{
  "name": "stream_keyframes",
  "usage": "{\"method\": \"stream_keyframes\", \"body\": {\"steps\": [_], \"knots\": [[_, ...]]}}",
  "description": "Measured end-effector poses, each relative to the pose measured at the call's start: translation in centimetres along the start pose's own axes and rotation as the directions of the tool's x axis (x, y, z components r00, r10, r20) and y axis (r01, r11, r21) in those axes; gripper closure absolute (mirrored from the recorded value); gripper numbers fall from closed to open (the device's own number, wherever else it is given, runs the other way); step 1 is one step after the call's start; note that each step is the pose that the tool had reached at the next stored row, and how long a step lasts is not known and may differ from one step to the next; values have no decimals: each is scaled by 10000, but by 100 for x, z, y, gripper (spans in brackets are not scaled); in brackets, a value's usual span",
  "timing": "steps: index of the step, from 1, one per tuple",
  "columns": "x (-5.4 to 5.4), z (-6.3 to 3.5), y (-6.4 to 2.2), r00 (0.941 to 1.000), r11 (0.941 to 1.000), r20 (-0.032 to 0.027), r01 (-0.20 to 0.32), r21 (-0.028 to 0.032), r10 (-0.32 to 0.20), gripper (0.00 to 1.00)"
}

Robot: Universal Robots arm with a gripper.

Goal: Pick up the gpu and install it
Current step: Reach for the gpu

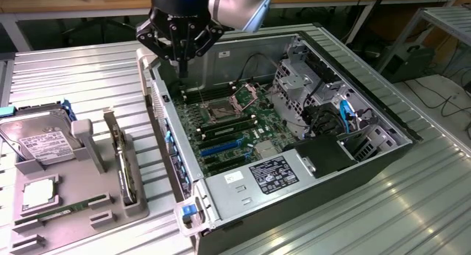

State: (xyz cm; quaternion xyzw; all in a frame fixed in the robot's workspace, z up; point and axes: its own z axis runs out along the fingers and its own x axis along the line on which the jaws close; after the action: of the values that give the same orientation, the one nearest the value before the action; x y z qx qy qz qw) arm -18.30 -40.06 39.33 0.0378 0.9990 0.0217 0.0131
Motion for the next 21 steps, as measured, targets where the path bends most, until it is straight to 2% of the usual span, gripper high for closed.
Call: {"method": "stream_keyframes", "body": {"steps": [3, 21], "knots": [[72, -2, -7, 10000, 10000, 0, -1, 0, 1, 89], [331, -10, -32, 10000, 10000, 0, -1, 0, 1, 89]]}}
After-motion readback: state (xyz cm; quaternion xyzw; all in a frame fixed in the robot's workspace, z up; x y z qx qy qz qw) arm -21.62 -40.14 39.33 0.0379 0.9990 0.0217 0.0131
